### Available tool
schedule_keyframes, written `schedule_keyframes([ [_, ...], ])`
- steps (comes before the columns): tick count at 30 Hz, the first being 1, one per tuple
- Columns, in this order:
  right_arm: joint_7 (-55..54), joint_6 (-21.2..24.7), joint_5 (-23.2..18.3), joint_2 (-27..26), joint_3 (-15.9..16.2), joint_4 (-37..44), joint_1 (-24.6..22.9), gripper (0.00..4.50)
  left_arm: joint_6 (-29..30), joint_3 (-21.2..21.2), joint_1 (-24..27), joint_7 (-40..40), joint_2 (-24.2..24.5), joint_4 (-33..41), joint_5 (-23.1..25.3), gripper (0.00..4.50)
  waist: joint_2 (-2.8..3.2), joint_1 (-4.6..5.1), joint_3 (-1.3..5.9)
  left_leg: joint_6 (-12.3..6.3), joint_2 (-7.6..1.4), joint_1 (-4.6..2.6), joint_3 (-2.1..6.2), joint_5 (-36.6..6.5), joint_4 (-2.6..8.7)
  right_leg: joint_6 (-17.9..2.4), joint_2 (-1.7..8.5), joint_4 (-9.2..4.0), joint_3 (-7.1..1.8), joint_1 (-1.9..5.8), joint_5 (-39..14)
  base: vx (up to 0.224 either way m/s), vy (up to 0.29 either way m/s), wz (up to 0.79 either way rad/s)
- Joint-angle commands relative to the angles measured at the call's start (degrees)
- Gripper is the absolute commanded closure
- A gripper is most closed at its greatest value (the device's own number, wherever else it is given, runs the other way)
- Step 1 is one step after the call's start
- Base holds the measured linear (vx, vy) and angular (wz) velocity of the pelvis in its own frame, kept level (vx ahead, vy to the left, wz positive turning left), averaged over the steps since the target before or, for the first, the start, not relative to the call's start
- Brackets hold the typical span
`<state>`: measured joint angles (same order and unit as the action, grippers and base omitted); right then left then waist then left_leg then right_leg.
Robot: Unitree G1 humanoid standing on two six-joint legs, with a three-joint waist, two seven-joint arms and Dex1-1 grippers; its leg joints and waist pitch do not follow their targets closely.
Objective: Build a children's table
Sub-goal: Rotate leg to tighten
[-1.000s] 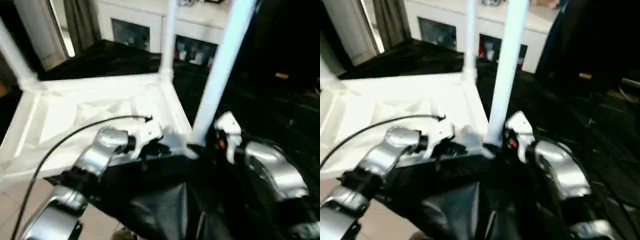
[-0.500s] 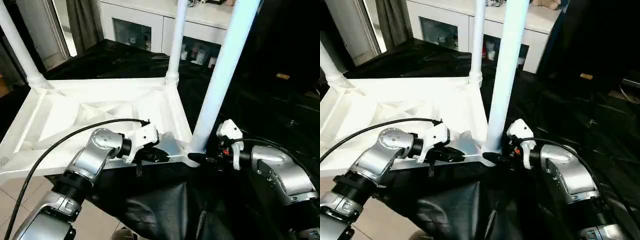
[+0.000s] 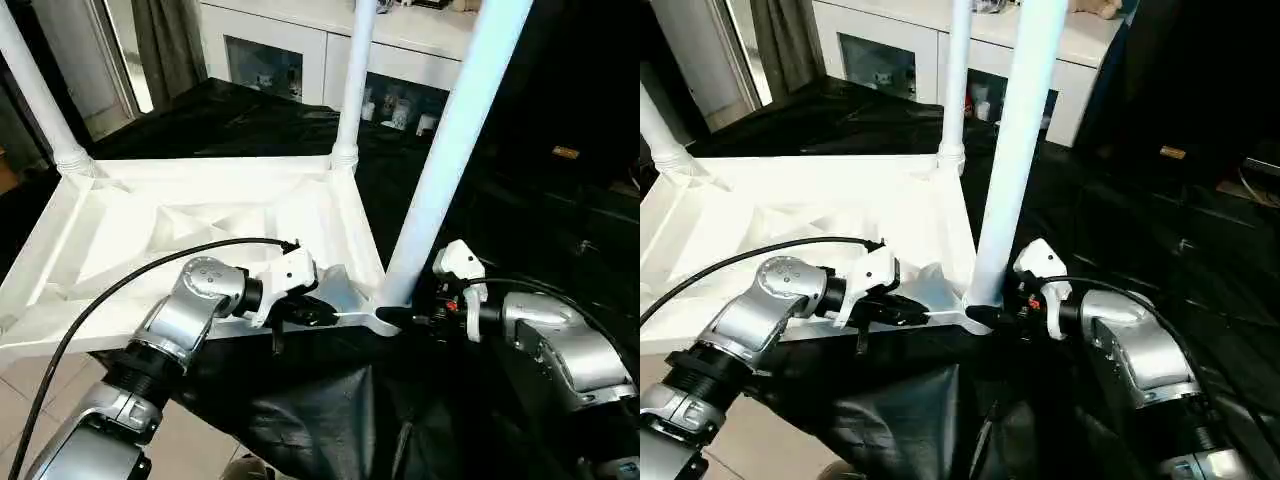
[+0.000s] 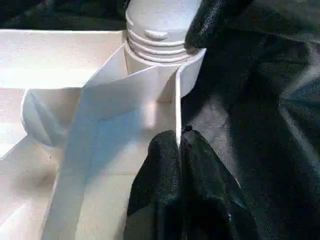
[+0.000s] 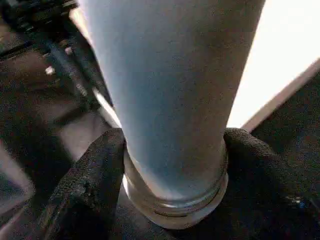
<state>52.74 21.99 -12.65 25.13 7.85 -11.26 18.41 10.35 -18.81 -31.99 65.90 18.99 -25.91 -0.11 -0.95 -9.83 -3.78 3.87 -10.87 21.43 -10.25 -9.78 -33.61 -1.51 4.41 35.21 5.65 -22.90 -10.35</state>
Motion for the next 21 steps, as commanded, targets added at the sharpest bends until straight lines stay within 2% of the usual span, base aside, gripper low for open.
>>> schedule_keyframes([
  [1,-5.7,2.7,2.0,-1.9,-0.2,-2.5,0.7,1.8,0.2,2.3,-2.4,-5.1,-2.7,-0.8,-0.2,4.5,-0.39,0.09,4.16,-2.1,-2.78,-0.71,1.09,-10.2,3.76,-9.7,5.26,-4.51,-3.48,2.87,-13.8,0.0,0.0,0.0],
  [3,-13.6,4.7,3.4,-6.0,-1.5,-5.5,1.8,1.8,0.7,3.6,-4.8,-12.1,-5.1,-5.2,1.5,4.5,-0.3,0.3,4.12,-0.71,-2.6,-1.04,1.15,-12.0,3.89,-8.7,5.29,-5.09,-3.35,2.66,-18.1,0.0,0.0,0.0],
  [4,-18.7,5.2,4.0,-8.7,-2.6,-7.2,2.4,1.8,1.1,4.1,-6.3,-16.6,-6.4,-8.0,2.7,4.5,-0.28,0.26,4.18,-0.31,-2.73,-1.02,1.31,-12.2,3.95,-8.3,5.5,-5.06,-3.35,2.83,-18.7,0.0,0.0,0.0],
  [5,-18.7,5.2,4.0,-8.7,-2.6,-7.2,2.4,1.81,1.1,4.1,-6.3,-16.6,-6.4,-8.0,2.7,4.5,-0.21,0.25,4.18,0.28,-2.74,-1.13,1.32,-12.6,4.08,-7.7,5.47,-5.2,-3.38,2.64,-19.4,0.0,0.0,0.0],
  [6,-23.9,5.1,4.3,-11.7,-4.0,-8.7,3.0,1.81,1.8,4.5,-7.7,-20.0,-7.8,-10.4,3.2,4.5,-0.31,0.29,4.19,0.38,-2.79,-1.15,1.39,-13.0,4.09,-7.5,5.54,-5.24,-3.41,2.7,-19.5,0.0,0.0,0.0],
  [7,-30.6,3.7,4.1,-16.0,-6.0,-11.1,4.0,1.81,2.1,4.8,-9.7,-24.4,-9.9,-13.8,3.9,4.5,-0.16,0.36,4.2,0.61,-2.82,-1.19,1.25,-12.7,4.14,-7.5,5.49,-5.24,-3.57,2.48,-18.7,0.0,0.0,0.0],
  [8,-34.4,2.7,3.8,-18.5,-7.1,-12.4,4.6,1.81,2.3,4.9,-10.9,-26.9,-11.2,-15.6,4.2,4.5,-0.11,0.53,4.16,1.57,-2.61,-1.35,1.42,-14.1,4.16,-7.2,5.59,-5.38,-3.47,2.41,-20.5,0.0,0.0,0.0],
  [9,-34.4,2.7,3.8,-18.5,-7.1,-12.4,4.6,1.81,2.3,4.9,-10.9,-26.9,-11.2,-15.6,4.2,4.5,-0.2,0.4,4.3,1.54,-2.6,-1.26,1.49,-13.9,4.22,-6.6,5.83,-5.55,-3.39,2.72,-21.4,0.0,0.0,0.0],
  [11,-37.3,1.2,3.8,-20.5,-7.6,-13.6,5.1,1.81,2.1,4.7,-11.9,-29.0,-12.4,-17.4,4.6,4.5,0.02,0.23,4.23,1.3,-2.8,-1.48,1.42,-14.0,4.25,-6.5,5.8,-5.61,-3.6,2.38,-20.2,0.0,0.0,0.0],
  [13,-39.2,-1.9,5.9,-22.1,-5.9,-15.0,6.0,1.81,0.9,3.9,-13.5,-30.9,-14.4,-20.0,5.3,4.5,0.18,0.2,4.28,1.41,-2.77,-1.51,1.42,-14.4,4.38,-6.3,5.58,-5.58,-3.56,2.46,-19.2,0.0,0.0,0.0],
  [14,-39.9,-2.5,6.3,-22.6,-6.0,-15.3,6.4,1.81,0.3,3.9,-14.0,-31.2,-15.1,-20.9,5.5,4.5,0.22,0.2,4.27,1.44,-2.71,-1.57,1.31,-14.5,4.34,-6.4,5.57,-5.63,-3.64,2.34,-18.3,0.0,0.0,0.0],
  [15,-39.9,-2.8,6.2,-22.8,-6.3,-15.4,6.6,1.81,0.0,3.8,-14.2,-31.2,-15.3,-21.2,5.7,4.5,0.18,0.22,4.25,1.34,-2.76,-1.36,1.47,-14.7,4.48,-6.6,5.6,-5.45,-3.59,2.72,-17.8,0.0,0.0,0.0],
  [16,-39.6,-3.4,5.9,-23.1,-6.8,-15.3,6.9,1.81,-0.8,3.8,-14.6,-31.1,-15.6,-22.0,5.8,4.5,0.3,0.21,4.25,1.2,-2.78,-1.3,1.49,-14.8,4.51,-6.5,5.63,-5.47,-3.59,2.75,-17.8,0.0,0.0,0.0],
  [19,-39.1,-4.4,5.7,-23.4,-7.4,-15.1,7.2,1.81,-1.9,3.6,-14.7,-30.5,-15.7,-22.9,5.9,4.5,0.17,0.12,4.26,0.85,-2.77,-1.56,1.38,-15.3,4.46,-6.5,5.68,-5.6,-3.68,2.62,-18.0,0.0,0.0,0.0],
  [21,-39.3,-5.1,5.8,-23.5,-7.9,-15.1,7.4,1.25,-2.5,3.5,-14.6,-29.7,-15.5,-23.1,5.8,4.5,0.13,0.1,4.3,0.63,-2.81,-1.28,1.46,-14.5,4.51,-6.5,5.74,-5.45,-3.64,2.86,-17.7,0.0,0.0,0.0],
])
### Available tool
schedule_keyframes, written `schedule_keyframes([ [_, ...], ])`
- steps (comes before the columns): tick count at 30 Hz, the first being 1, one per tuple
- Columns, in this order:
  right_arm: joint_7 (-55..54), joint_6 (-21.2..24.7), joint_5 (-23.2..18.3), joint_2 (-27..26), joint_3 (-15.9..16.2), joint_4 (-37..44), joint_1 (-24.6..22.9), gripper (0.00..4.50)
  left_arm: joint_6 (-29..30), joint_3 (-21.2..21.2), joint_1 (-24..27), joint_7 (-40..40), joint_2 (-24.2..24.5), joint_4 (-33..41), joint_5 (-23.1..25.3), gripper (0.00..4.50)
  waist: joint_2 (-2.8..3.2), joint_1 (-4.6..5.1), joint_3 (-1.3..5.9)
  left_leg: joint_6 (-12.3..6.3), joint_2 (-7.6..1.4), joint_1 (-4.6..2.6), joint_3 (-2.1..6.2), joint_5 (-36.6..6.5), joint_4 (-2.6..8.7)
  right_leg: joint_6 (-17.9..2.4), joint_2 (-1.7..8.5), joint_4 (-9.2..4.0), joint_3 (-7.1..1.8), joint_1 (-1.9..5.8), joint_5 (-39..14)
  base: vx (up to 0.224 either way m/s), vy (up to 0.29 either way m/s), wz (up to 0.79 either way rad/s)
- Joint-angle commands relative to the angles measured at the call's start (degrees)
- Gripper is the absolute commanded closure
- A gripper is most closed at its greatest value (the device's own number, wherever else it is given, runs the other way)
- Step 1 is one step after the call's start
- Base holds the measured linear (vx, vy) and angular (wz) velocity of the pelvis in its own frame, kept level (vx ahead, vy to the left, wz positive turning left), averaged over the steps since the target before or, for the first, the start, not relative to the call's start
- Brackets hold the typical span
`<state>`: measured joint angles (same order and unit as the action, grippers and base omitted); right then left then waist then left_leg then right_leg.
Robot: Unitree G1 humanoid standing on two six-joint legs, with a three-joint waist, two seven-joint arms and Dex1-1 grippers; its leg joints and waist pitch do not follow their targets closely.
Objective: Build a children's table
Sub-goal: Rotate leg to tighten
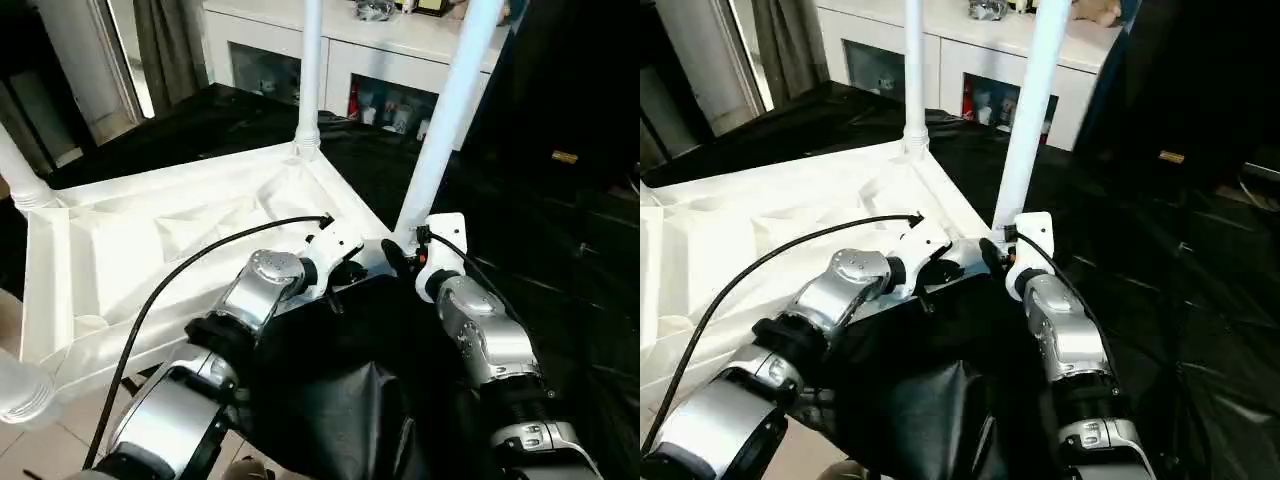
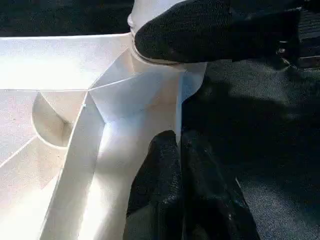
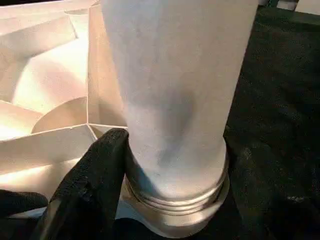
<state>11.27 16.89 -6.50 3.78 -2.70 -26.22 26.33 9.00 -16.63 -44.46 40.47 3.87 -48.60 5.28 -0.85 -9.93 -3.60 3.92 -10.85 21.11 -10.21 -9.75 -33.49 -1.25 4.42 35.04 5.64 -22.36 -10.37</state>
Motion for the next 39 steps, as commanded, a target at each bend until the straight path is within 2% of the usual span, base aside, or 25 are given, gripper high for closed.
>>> schedule_keyframes([
  [1,2.5,-0.6,-1.0,-2.2,2.2,-0.3,-0.3,1.11,-1.5,1.4,-2.1,-3.9,-0.3,-0.6,0.2,4.5,-0.1,0.19,4.09,0.45,-2.87,-1.02,1.38,-14.4,4.4,-6.8,5.76,-5.28,-3.65,2.24,-17.8,0.0,0.0,0.0],
  [4,3.7,-2.2,-1.0,-1.0,2.5,-0.5,0.3,1.02,-2.5,1.3,-1.9,-2.1,0.1,-0.4,-0.4,4.5,-0.16,0.48,4.08,0.33,-2.8,-0.53,1.5,-14.1,4.5,-6.5,5.76,-5.19,-3.52,2.55,-18.1,0.0,0.0,0.0],
  [5,4.9,-2.6,-1.2,-0.3,2.4,-0.2,0.4,1.02,-3.2,1.3,-1.7,-1.0,0.3,-0.2,-0.5,4.5,-0.36,0.6,4.13,0.22,-2.8,-0.56,1.48,-13.8,4.47,-6.4,5.7,-5.13,-3.52,2.55,-17.7,0.0,0.0,0.0],
  [6,6.8,-2.7,-1.4,0.9,2.6,0.3,0.5,1.02,-4.0,1.2,-1.2,0.8,0.7,0.6,-0.9,4.5,-0.36,0.61,4.21,-0.1,-2.79,-0.48,1.48,-12.5,4.35,-6.5,5.7,-4.99,-3.52,2.76,-16.2,0.0,0.0,0.0],
  [9,11.8,-3.2,-1.3,4.5,3.1,1.9,0.3,1.02,-5.5,0.8,0.1,5.1,2.0,2.7,-1.7,4.5,-0.37,0.56,4.49,-1.24,-2.79,-0.39,1.22,-9.7,3.9,-8.0,5.57,-4.25,-3.64,2.73,-10.6,0.0,0.0,0.0],
  [12,16.5,-3.2,-1.2,7.8,3.9,3.6,-0.1,1.02,-6.6,0.4,1.3,8.8,3.4,4.7,-2.3,4.5,-0.4,0.35,4.55,-3.29,-2.72,-0.12,1.06,-6.5,3.45,-9.9,5.4,-3.5,-3.52,2.83,-5.0,0.0,0.0,0.0],
  [14,23.2,-3.0,-1.2,11.8,5.8,6.1,-1.4,1.02,-7.1,-0.3,2.9,13.0,5.2,7.3,-3.4,4.5,-0.37,0.04,4.66,-3.79,-2.84,-0.24,1.09,-6.7,3.36,-10.2,5.43,-3.4,-3.45,2.99,-5.0,0.0,0.0,0.0],
  [16,26.2,-2.8,-1.4,13.6,6.7,7.2,-2.0,1.02,-7.5,-0.5,3.6,14.9,5.9,8.4,-4.0,4.5,-0.32,0.03,4.5,-4.08,-2.95,-0.29,0.99,-7.0,3.38,-10.5,5.4,-3.45,-3.57,2.72,-4.9,0.0,0.0,0.0],
  [18,34.1,-1.8,-2.8,17.8,8.8,10.2,-4.0,1.02,-7.9,-1.4,5.4,20.2,8.2,11.7,-5.1,4.5,-0.36,-0.2,4.37,-3.89,-3.03,-0.33,0.99,-9.3,3.45,-10.2,5.54,-3.89,-3.53,2.82,-8.6,0.0,0.0,0.0],
  [20,37.2,-1.1,-3.4,19.6,9.8,11.7,-5.0,1.02,-7.5,-1.7,6.3,22.4,9.2,13.4,-5.8,4.5,-0.33,-0.19,4.25,-3.69,-3.14,-0.31,1.06,-10.0,3.6,-9.9,5.51,-4.04,-3.53,2.73,-10.3,0.0,0.0,0.0],
  [23,44.3,2.2,-5.0,23.9,11.9,15.8,-7.4,1.02,-4.5,-2.1,8.7,28.6,11.8,18.9,-7.6,4.5,-0.42,-0.28,4.07,-3.32,-3.21,-0.39,1.01,-11.3,3.68,-9.4,5.51,-4.29,-3.57,2.59,-13.5,0.0,0.0,0.0],
  [26,45.8,2.6,-5.4,24.9,12.3,17.2,-8.0,1.02,-3.8,-2.1,9.3,29.7,12.6,20.5,-8.1,4.5,-0.37,-0.39,3.88,-3.18,-3.19,-0.42,1.01,-12.4,3.75,-9.0,5.59,-4.68,-3.57,2.3,-16.7,0.0,0.0,0.0],
  [27,46.4,3.2,-5.9,25.2,12.1,17.5,-8.1,1.02,-3.2,-2.0,9.9,30.3,13.1,21.8,-8.4,4.5,-0.38,-0.45,3.89,-2.63,-3.17,-0.5,1.1,-12.8,3.78,-8.4,5.62,-4.9,-3.57,2.21,-18.5,0.0,0.0,0.0],
  [29,46.5,3.3,-6.0,25.3,12.1,17.5,-8.1,1.02,-3.1,-2.0,9.9,30.4,13.2,21.9,-8.4,4.5,-0.41,-0.42,3.83,-2.39,-3.15,-0.46,1.14,-13.0,3.87,-8.3,5.5,-4.95,-3.53,2.15,-19.0,0.0,0.0,0.0],
  [33,48.2,4.7,-6.9,26.0,12.5,18.5,-8.4,1.02,-2.5,-1.9,10.7,31.1,13.9,23.4,-8.7,4.5,-0.3,-0.59,3.91,-2.32,-3.15,-0.45,1.18,-12.6,3.85,-8.3,5.46,-4.83,-3.55,2.19,-18.0,0.0,0.0,0.0],
  [39,48.9,6.0,-7.6,26.1,12.6,19.5,-8.9,1.64,-1.2,-1.7,11.4,31.4,14.4,25.0,-8.6,4.5,-0.43,-0.79,4.17,-2.86,-3.05,-0.33,1.07,-10.5,3.58,-9.1,5.36,-4.34,-3.51,2.28,-14.2,0.0,0.0,0.0],
])
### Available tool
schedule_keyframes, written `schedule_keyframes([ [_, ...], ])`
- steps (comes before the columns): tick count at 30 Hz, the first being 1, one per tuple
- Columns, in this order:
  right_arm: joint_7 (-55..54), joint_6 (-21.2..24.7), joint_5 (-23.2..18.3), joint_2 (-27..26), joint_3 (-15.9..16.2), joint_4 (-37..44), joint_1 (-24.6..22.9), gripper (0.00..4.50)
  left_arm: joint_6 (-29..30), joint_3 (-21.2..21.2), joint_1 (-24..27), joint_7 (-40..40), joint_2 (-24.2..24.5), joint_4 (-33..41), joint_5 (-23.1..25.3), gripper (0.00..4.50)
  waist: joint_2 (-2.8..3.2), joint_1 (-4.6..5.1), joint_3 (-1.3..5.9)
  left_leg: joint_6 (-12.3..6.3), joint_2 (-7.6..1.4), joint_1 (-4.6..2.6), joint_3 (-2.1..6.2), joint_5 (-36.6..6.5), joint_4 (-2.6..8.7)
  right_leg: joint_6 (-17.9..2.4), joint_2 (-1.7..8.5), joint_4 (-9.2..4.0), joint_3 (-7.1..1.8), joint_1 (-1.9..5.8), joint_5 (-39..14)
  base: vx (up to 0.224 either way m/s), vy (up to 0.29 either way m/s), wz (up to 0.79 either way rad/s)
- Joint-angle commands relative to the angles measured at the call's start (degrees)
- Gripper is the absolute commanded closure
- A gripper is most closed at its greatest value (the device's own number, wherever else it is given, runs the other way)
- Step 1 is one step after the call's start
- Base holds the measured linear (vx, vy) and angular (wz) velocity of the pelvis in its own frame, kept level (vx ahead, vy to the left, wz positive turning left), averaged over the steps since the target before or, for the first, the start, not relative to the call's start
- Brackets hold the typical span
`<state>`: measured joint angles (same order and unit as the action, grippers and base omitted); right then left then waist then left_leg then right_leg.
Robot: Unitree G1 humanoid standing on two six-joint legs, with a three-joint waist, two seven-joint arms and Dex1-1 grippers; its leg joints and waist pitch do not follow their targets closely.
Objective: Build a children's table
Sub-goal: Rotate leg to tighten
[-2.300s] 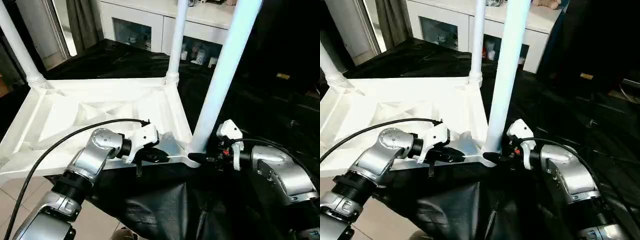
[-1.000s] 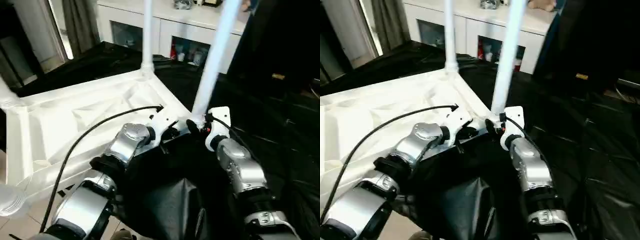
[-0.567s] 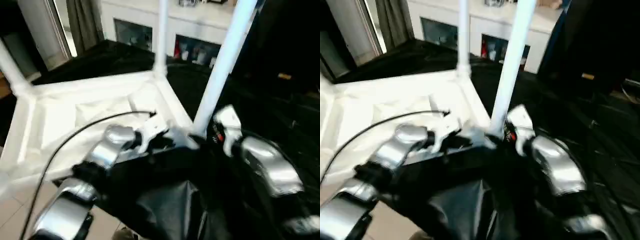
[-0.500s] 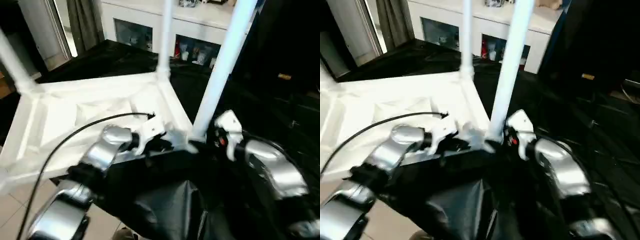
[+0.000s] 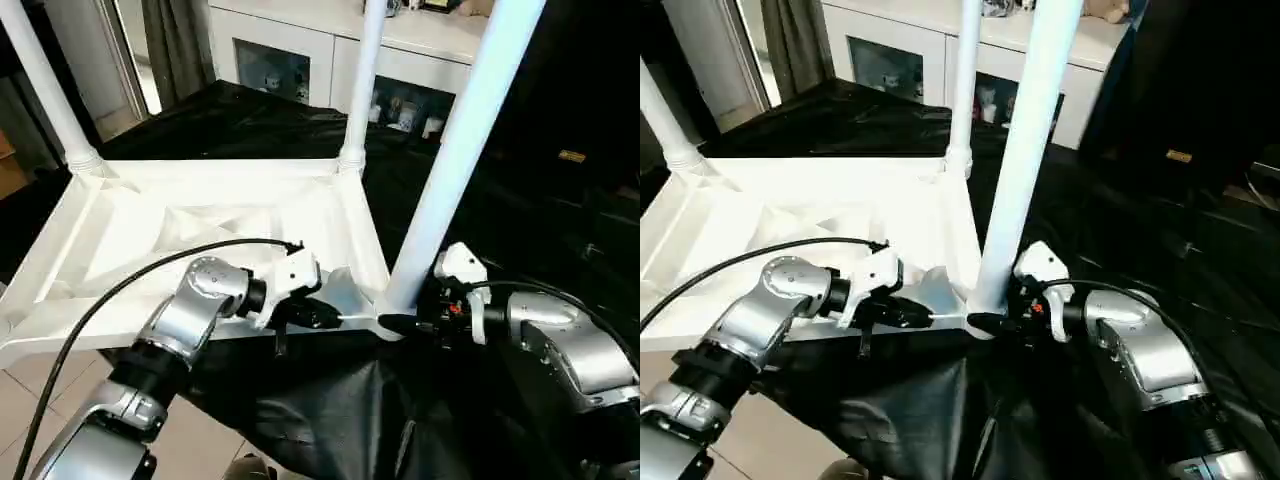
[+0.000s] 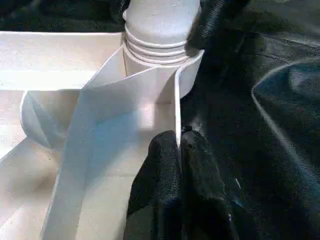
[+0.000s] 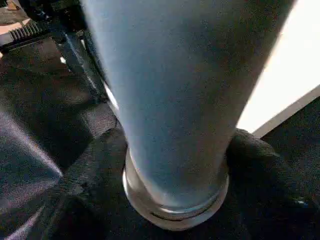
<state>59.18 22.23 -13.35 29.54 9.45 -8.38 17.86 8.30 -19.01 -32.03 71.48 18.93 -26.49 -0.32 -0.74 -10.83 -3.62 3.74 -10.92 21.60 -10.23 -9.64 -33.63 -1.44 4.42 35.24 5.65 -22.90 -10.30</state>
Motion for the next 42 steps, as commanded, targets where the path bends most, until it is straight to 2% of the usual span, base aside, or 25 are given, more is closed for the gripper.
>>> schedule_keyframes([
  [1,1.1,0.7,-0.7,0.3,0.5,1.8,-0.4,1.64,-0.4,0.7,-1.0,0.5,-0.6,3.0,-3.0,4.5,-0.55,0.02,4.21,-2.75,-2.98,-0.73,1.1,-10.2,3.67,-8.9,5.36,-4.47,-3.53,2.88,-13.9,0.0,0.0,0.0],
  [4,1.5,1.0,-0.8,0.4,0.7,1.9,-0.6,1.86,0.1,0.7,-0.8,0.6,-0.5,3.5,-3.0,4.5,-0.5,-0.24,4.21,-2.71,-2.99,-0.8,1.07,-10.4,3.65,-8.9,5.36,-4.48,-3.52,2.82,-14.0,0.0,0.0,0.0],
  [11,-1.5,1.0,-0.2,-0.9,0.1,0.8,-0.6,1.92,0.9,1.2,-0.6,-0.3,-0.5,3.7,-2.6,4.5,-0.46,-0.26,4.18,-2.19,-3.0,-0.85,1.16,-11.0,3.74,-8.1,5.4,-4.71,-3.49,2.78,-16.1,0.0,0.0,0.0],
  [13,-8.9,0.4,2.2,-4.2,-1.2,-3.4,0.5,1.92,1.9,2.5,-2.2,-7.1,-2.4,0.1,-0.6,4.5,-0.4,0.01,4.19,-1.66,-2.93,-0.77,1.19,-11.1,3.76,-8.5,5.28,-4.54,-3.43,2.61,-15.7,0.0,0.0,0.0],
  [14,-8.9,0.4,2.2,-4.2,-1.2,-3.4,0.5,1.92,1.9,2.5,-2.2,-7.1,-2.4,0.1,-0.6,4.5,-0.45,0.17,4.15,-1.47,-2.78,-0.81,1.14,-11.5,3.77,-8.5,5.31,-4.74,-3.35,2.56,-16.2,0.0,0.0,0.0],
  [16,-14.2,0.9,3.3,-6.9,-2.1,-6.4,1.2,1.93,3.1,4.0,-4.1,-13.8,-4.5,-3.7,0.9,4.5,-0.4,0.23,4.1,-0.96,-2.79,-1.07,1.11,-12.2,3.77,-8.1,5.32,-4.98,-3.43,2.51,-17.5,0.0,0.0,0.0],
  [17,-18.4,1.5,3.8,-9.2,-3.0,-8.2,1.7,1.93,3.5,4.7,-5.5,-18.6,-5.9,-6.6,2.1,4.5,-0.53,0.46,3.88,-0.53,-2.58,-1.11,1.09,-12.9,3.89,-7.8,5.14,-5.25,-3.3,2.45,-19.1,0.0,0.0,0.0],
  [19,-31.6,1.9,4.8,-16.2,-6.4,-12.8,3.6,1.93,4.9,6.4,-9.1,-29.2,-9.5,-13.0,3.6,4.5,-0.55,0.58,4.0,0.42,-2.52,-1.16,1.21,-12.9,3.96,-7.2,5.42,-5.31,-3.32,2.47,-20.5,0.0,0.0,0.0],
  [20,-34.7,2.0,4.7,-17.9,-7.4,-13.9,4.2,1.93,5.2,6.8,-10.0,-31.6,-10.3,-14.4,3.8,4.5,-0.45,0.74,3.99,0.78,-2.59,-1.27,1.3,-13.6,4.04,-7.2,5.49,-5.42,-3.37,2.31,-21.2,0.0,0.0,0.0],
  [21,-37.5,2.2,4.8,-19.3,-8.1,-14.9,4.7,1.94,5.0,6.8,-10.7,-33.4,-11.0,-15.4,4.1,4.5,-0.5,0.83,4.29,1.29,-2.64,-1.41,1.46,-13.8,4.04,-6.8,5.73,-5.44,-3.31,2.59,-21.0,0.0,0.0,0.0],
  [24,-44.4,1.3,5.5,-24.2,-8.8,-18.1,6.5,1.94,3.9,6.2,-12.9,-38.4,-13.3,-19.1,5.4,4.5,-0.38,1.08,4.24,0.9,-2.6,-1.25,1.33,-13.1,4.1,-7.1,5.52,-5.23,-3.51,2.49,-17.4,0.0,0.0,0.0],
  [27,-43.8,-0.4,8.0,-25.3,-5.6,-18.4,7.2,1.94,2.6,5.3,-14.0,-38.6,-14.4,-20.9,6.0,4.5,-0.24,0.94,4.26,0.73,-2.64,-1.3,1.27,-12.9,4.13,-6.7,5.59,-5.23,-3.59,2.68,-16.5,0.0,0.0,0.0],
  [29,-44.0,-1.0,8.2,-25.6,-5.8,-18.6,7.4,1.94,2.2,5.3,-14.2,-38.5,-14.6,-21.5,6.1,4.5,-0.2,1.02,4.29,0.57,-2.67,-1.16,1.32,-12.9,4.23,-6.6,5.56,-5.12,-3.55,2.84,-16.0,0.0,0.0,0.0],
  [32,-44.4,-2.3,7.3,-26.5,-7.4,-19.2,8.2,1.94,0.9,5.2,-14.9,-38.1,-14.9,-23.2,6.0,4.5,-0.23,1.04,4.15,0.53,-2.65,-1.4,1.29,-14.2,4.29,-6.3,5.64,-5.47,-3.57,2.68,-18.2,0.0,0.0,0.0],
  [33,-44.5,-3.6,7.3,-26.5,-7.7,-19.6,8.5,1.59,0.2,5.1,-15.1,-38.0,-14.9,-24.0,5.9,4.5,-0.35,1.06,4.11,0.63,-2.62,-1.41,1.28,-14.8,4.35,-6.0,5.71,-5.67,-3.54,2.67,-19.6,0.0,0.0,0.0],
  [35,-43.4,-5.4,6.9,-26.1,-8.3,-19.2,8.9,1.24,-0.3,5.1,-15.0,-36.7,-14.7,-24.1,5.5,4.5,-0.37,1.04,4.11,0.69,-2.67,-1.36,1.39,-15.0,4.4,-5.6,5.84,-5.76,-3.51,2.74,-20.7,0.0,0.0,0.0],
  [37,-42.5,-6.1,6.8,-25.7,-8.4,-18.7,9.0,1.24,-0.4,5.2,-14.8,-35.7,-14.5,-23.8,5.1,4.5,-0.34,1.17,4.11,0.65,-2.73,-1.1,1.52,-15.2,4.5,-5.5,5.78,-5.59,-3.46,2.88,-20.5,0.0,0.0,0.0],
  [39,-38.9,-6.7,6.2,-24.0,-8.2,-17.5,9.1,0.96,-0.9,5.1,-14.0,-32.3,-13.7,-22.3,4.6,4.5,-0.59,1.6,4.22,0.29,-2.69,-0.68,1.63,-14.1,4.54,-5.2,5.76,-5.36,-3.36,3.3,-19.4,0.0,0.0,0.0],
  [40,-38.9,-6.7,6.2,-24.0,-8.2,-17.5,9.1,0.96,-0.9,5.1,-14.0,-32.3,-13.7,-22.3,4.6,4.5,-0.59,1.6,4.22,0.29,-2.69,-0.68,1.63,-14.1,4.54,-5.2,5.76,-5.36,-3.36,3.3,-19.4,0.0,0.0,0.0],
  [41,-34.3,-6.3,5.2,-22.1,-7.6,-16.1,9.1,0.76,-1.8,4.7,-13.2,-29.3,-12.8,-21.1,4.0,4.5,-0.54,1.67,4.21,-0.41,-2.62,-0.84,1.46,-13.2,4.33,-6.0,5.68,-5.3,-3.45,3.14,-17.5,0.0,0.0,0.0],
  [42,-33.4,-6.1,5.0,-21.7,-7.4,-15.8,9.0,0.76,-2.0,4.6,-13.1,-28.8,-12.7,-20.8,4.0,4.5,-0.58,1.65,4.37,-0.95,-2.64,-0.69,1.38,-11.8,4.17,-6.6,5.64,-4.95,-3.5,3.3,-15.2,0.0,0.0,0.0],
])
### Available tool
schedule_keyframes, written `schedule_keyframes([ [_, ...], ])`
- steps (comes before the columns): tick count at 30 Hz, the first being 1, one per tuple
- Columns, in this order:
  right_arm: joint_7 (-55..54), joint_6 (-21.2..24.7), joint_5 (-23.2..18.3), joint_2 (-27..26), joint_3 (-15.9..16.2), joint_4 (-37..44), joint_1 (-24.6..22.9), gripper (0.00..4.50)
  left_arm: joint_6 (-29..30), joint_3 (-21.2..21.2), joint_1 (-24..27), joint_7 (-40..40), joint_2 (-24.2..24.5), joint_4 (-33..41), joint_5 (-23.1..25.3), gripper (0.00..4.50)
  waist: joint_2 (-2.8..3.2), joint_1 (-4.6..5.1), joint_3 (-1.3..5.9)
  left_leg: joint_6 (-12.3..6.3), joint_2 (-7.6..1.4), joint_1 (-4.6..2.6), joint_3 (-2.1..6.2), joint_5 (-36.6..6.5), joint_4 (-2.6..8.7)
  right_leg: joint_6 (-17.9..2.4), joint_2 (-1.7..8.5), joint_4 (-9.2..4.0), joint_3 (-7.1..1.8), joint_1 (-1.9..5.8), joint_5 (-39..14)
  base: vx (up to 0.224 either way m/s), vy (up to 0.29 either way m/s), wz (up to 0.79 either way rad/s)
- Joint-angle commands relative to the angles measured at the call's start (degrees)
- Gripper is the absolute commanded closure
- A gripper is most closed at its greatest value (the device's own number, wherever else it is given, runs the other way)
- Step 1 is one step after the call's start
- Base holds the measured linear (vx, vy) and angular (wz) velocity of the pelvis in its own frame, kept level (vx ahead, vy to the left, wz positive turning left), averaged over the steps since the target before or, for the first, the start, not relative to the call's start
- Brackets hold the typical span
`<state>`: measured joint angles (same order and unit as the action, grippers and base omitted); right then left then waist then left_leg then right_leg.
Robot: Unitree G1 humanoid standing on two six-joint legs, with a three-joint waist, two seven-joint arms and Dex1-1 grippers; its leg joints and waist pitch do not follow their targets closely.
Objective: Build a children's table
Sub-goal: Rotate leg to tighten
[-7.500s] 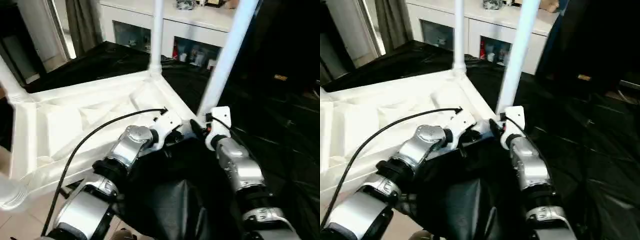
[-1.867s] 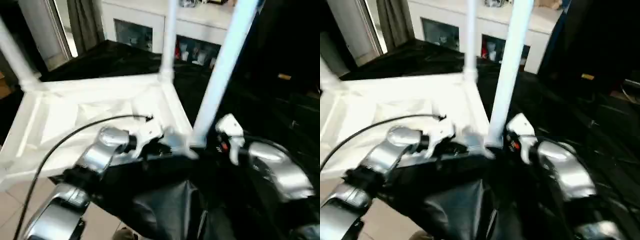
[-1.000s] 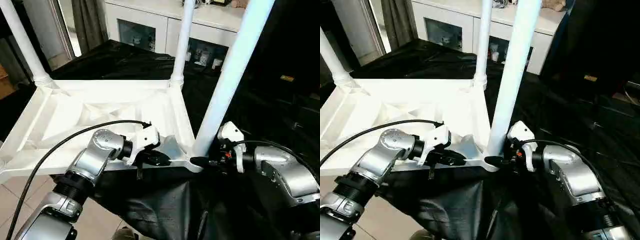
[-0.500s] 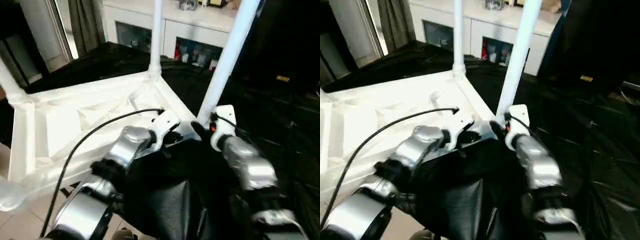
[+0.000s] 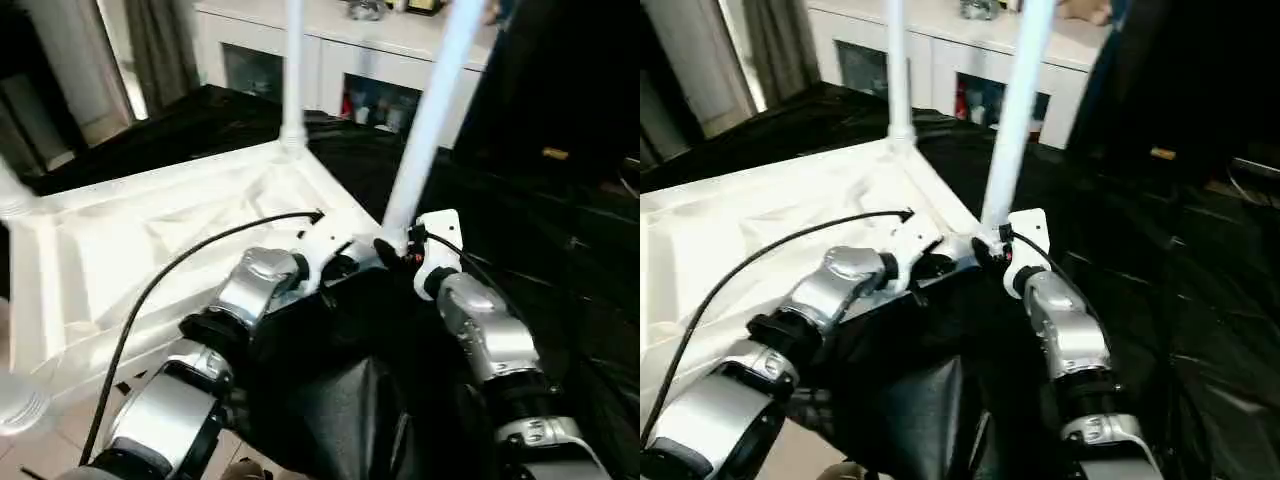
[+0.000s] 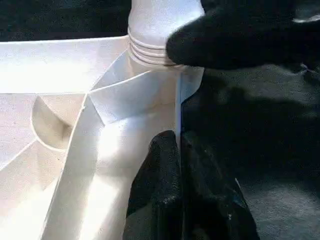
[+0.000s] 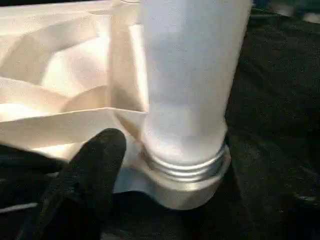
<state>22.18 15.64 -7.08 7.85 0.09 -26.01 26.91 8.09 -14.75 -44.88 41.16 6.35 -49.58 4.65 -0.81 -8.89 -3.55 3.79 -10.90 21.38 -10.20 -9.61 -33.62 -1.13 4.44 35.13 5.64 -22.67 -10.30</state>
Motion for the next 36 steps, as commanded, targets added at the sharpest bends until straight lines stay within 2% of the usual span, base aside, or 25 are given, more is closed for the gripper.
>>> schedule_keyframes([
  [1,5.9,0.0,-1.1,1.4,2.8,2.6,-0.3,0.76,-2.9,0.1,0.3,3.4,0.3,2.7,-1.3,4.5,-0.68,-0.33,4.36,-1.36,-2.68,-0.49,1.26,-10.9,4.05,-7.2,5.53,-4.75,-3.51,3.08,-13.8,0.0,0.0,0.0],
  [2,9.0,0.1,-1.2,3.4,3.6,3.7,-0.8,0.76,-4.2,-0.5,1.0,5.7,1.1,3.3,-1.5,4.5,-0.58,-0.36,4.45,-1.96,-2.58,-0.21,1.28,-9.2,3.87,-7.9,5.49,-4.27,-3.49,3.29,-10.8,0.0,0.0,0.0],
  [4,13.4,0.0,-1.4,6.6,4.4,5.2,-1.6,0.76,-5.6,-1.2,2.6,10.1,2.3,4.8,-2.4,4.5,-0.44,-0.44,4.57,-2.46,-2.62,-0.32,1.19,-8.2,3.7,-8.3,5.44,-4.14,-3.5,3.2,-8.9,0.0,0.0,0.0],
  [5,17.0,-0.2,-1.8,9.0,4.5,6.2,-2.2,0.76,-6.5,-1.8,4.0,14.0,3.4,6.7,-3.4,4.5,-0.35,-0.53,4.6,-3.42,-2.77,-0.39,1.11,-7.3,3.54,-9.7,5.41,-3.68,-3.52,3.14,-6.0,0.0,0.0,0.0],
  [8,21.1,-0.2,-2.2,11.5,5.0,7.5,-3.0,0.76,-7.2,-2.2,5.7,18.5,4.6,9.5,-4.9,4.5,-0.22,-0.82,4.66,-4.07,-2.87,-0.39,1.03,-7.2,3.4,-11.1,5.37,-3.43,-3.49,3.14,-4.6,0.0,0.0,0.0],
  [10,26.2,0.7,-2.8,14.9,6.4,10.1,-4.7,0.76,-6.6,-2.9,7.1,22.2,6.3,12.7,-5.7,4.5,-0.26,-1.19,4.48,-4.18,-3.0,-0.57,0.89,-8.3,3.39,-11.6,5.34,-3.62,-3.5,3.05,-6.0,0.0,0.0,0.0],
  [14,35.3,2.7,-3.4,21.4,9.9,14.7,-8.4,0.76,-4.3,-2.6,9.5,27.6,8.8,18.2,-8.4,4.5,-0.2,-2.0,4.1,-3.53,-3.24,-0.69,0.9,-11.5,3.67,-9.9,5.45,-4.33,-3.56,2.9,-12.8,0.0,0.0,0.0],
  [15,36.2,2.9,-3.5,22.1,10.2,15.2,-8.9,0.76,-3.9,-2.5,9.8,28.2,9.1,18.9,-8.8,4.5,-0.22,-2.26,4.03,-2.84,-3.19,-0.83,0.92,-12.9,3.74,-9.0,5.57,-4.78,-3.55,2.7,-16.6,0.0,0.0,0.0],
  [17,37.3,3.2,-3.8,22.7,10.3,15.6,-9.4,0.76,-3.9,-2.5,10.4,29.0,9.7,19.8,-8.8,4.5,-0.39,-2.22,3.92,-2.54,-3.14,-0.7,1.09,-13.5,3.9,-8.1,5.59,-4.98,-3.54,2.73,-19.0,0.0,0.0,0.0],
  [21,37.8,3.4,-4.1,22.9,10.1,15.8,-9.4,0.76,-3.1,-2.4,11.4,30.1,10.6,21.5,-9.2,4.5,-0.31,-2.18,3.89,-1.92,-3.05,-0.91,1.14,-14.4,3.96,-7.2,5.6,-5.42,-3.49,2.46,-22.1,0.0,0.0,0.0],
  [23,38.0,3.7,-4.4,23.1,10.0,16.1,-9.4,0.76,-2.6,-2.4,11.8,30.4,10.9,22.3,-9.4,4.5,-0.28,-2.17,4.01,-1.91,-3.15,-0.86,1.2,-13.6,3.95,-7.5,5.5,-5.19,-3.51,2.42,-20.4,0.0,0.0,0.0],
  [24,38.3,4.1,-4.9,23.0,9.9,16.4,-9.3,1.0,-2.2,-2.3,12.1,30.6,11.0,22.9,-9.4,4.5,-0.31,-2.19,4.05,-1.98,-3.16,-0.82,1.2,-13.4,3.93,-7.7,5.48,-5.09,-3.51,2.44,-19.8,0.0,0.0,0.0],
  [27,39.4,5.0,-5.8,23.0,9.9,17.2,-9.3,1.12,-1.2,-2.3,12.6,31.1,11.3,24.1,-9.5,4.5,-0.36,-2.2,4.21,-2.64,-3.1,-0.68,1.07,-11.5,3.74,-9.0,5.26,-4.45,-3.53,2.5,-15.3,0.0,0.0,0.0],
  [29,39.6,5.0,-5.7,23.0,9.9,17.2,-9.5,1.33,-1.0,-2.2,12.7,31.1,11.2,24.3,-9.5,4.5,-0.5,-2.23,4.31,-2.93,-3.0,-0.65,0.96,-10.6,3.57,-9.3,5.34,-4.37,-3.55,2.58,-14.1,0.0,0.0,0.0],
  [32,40.1,5.3,-5.8,23.0,10.2,17.3,-9.6,1.55,-0.7,-2.2,12.8,31.1,11.3,24.6,-9.6,4.5,-0.58,-2.28,4.33,-3.28,-2.95,-0.54,0.96,-9.7,3.5,-9.3,5.25,-4.24,-3.46,2.64,-13.8,0.0,0.0,0.0],
  [36,40.5,5.6,-5.9,23.0,10.5,17.3,-9.7,1.7,-0.2,-2.1,13.1,31.0,11.4,25.2,-9.5,4.5,-0.72,-2.23,4.2,-3.13,-2.96,-0.63,0.93,-10.6,3.56,-8.6,5.33,-4.57,-3.46,2.53,-16.0,0.0,0.0,0.0],
])
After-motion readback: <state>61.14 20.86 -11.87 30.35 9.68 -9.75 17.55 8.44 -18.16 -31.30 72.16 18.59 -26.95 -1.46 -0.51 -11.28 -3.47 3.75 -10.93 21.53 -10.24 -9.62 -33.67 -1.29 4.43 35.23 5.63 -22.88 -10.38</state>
